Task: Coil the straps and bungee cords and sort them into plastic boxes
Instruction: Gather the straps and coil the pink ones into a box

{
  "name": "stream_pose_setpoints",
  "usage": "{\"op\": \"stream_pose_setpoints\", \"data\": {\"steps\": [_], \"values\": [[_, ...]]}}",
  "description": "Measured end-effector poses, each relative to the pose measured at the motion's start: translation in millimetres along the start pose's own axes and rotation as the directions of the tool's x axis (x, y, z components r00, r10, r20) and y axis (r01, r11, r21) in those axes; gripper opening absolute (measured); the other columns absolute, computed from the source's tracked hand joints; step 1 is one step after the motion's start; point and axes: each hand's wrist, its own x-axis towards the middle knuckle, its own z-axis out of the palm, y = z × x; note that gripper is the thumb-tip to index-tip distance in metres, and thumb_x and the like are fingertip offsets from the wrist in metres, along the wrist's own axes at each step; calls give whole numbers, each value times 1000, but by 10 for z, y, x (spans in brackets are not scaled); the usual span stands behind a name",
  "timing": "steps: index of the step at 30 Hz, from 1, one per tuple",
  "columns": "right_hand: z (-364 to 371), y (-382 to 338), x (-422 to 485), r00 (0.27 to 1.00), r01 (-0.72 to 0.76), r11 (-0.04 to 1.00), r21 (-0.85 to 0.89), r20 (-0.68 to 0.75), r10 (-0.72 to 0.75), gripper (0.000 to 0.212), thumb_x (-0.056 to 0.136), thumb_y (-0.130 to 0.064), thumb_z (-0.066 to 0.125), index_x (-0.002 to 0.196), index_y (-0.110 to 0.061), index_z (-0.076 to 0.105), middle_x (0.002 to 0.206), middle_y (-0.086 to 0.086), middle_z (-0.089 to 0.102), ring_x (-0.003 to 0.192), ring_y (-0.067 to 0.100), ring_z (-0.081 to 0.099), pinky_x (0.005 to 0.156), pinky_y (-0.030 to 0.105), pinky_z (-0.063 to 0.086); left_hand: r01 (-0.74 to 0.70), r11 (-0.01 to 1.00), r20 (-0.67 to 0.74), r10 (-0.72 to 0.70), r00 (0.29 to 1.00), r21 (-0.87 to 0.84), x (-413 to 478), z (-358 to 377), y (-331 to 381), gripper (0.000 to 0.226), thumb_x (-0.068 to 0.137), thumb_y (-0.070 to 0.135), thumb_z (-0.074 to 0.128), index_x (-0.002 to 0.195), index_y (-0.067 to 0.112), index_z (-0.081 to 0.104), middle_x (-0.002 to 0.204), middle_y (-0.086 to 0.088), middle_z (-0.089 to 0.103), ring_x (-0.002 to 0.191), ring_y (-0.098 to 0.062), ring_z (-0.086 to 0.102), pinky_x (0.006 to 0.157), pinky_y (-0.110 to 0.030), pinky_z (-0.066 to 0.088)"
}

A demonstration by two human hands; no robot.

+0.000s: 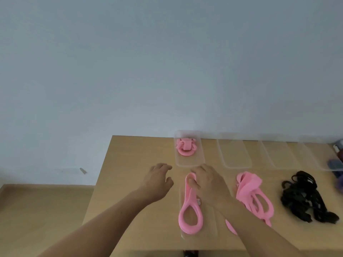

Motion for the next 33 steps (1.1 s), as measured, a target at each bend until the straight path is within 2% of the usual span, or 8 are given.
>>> {"op": "stream_pose_setpoints", "data": {"steps": [6,14,17,19,23,29,31,33], "values": [[353,-132,-646,946,-252,967,-31,203,253,25,94,-39,53,110,-19,52,102,-3,56,81,15,59,76,33,54,-14,997,137,25,990,-78,-445,260,-83,48,97,22,48,144,17,46,150,-1,43,135,-18,42,112,-30,33],[552,-55,-927,875,-439,898,33,243,419,21,94,-29,55,111,-16,53,98,-1,62,82,15,60,75,31,52,-8,998,196,20,980,-60,-685,354,-5,48,97,25,46,145,19,44,148,1,45,130,-16,48,108,-29,38],[505,-76,-890,833,-537,830,152,253,492,23,90,-28,61,107,-16,51,91,-3,61,74,12,59,59,24,46,-3,998,189,14,982,-61,-709,352,67,48,97,24,47,145,19,44,147,2,46,129,-15,49,106,-29,39],[395,-102,-837,799,-598,739,308,303,520,23,86,-27,65,101,-15,53,89,-1,63,69,11,58,54,21,40,-7,997,170,19,985,-72,-713,324,130,49,97,21,47,145,19,43,147,1,46,128,-16,50,106,-29,40],[-6,-209,-705,785,-589,404,700,375,493,9,75,-2,60,80,-8,56,68,10,64,51,19,59,47,28,41,-40,993,148,57,987,-115,-733,157,252,63,89,3,45,148,24,39,149,4,44,130,-12,47,101,-21,39],[-745,-437,-414,826,-490,16,872,458,329,12,84,1,53,90,-3,63,53,6,54,42,17,51,39,22,37,-156,959,123,189,974,-237,-782,-378,539,70,86,11,59,148,34,37,140,22,42,112,1,51,85,-3,39],[-946,-498,-350,845,-470,-51,881,466,263,11,84,-2,54,84,-5,65,53,5,52,43,15,50,37,22,37,-206,923,36,230,973,-324,-824,-541,692,50,93,22,59,139,39,48,125,23,54,96,4,56,76,-5,41],[-1123,-558,-310,877,-443,20,897,428,219,11,83,-9,57,80,-8,68,54,3,51,43,14,49,37,22,34,-265,870,-91,250,964,-415,-851,-701,850,30,101,23,50,124,37,63,105,16,67,83,-5,60,72,-18,46]]}}
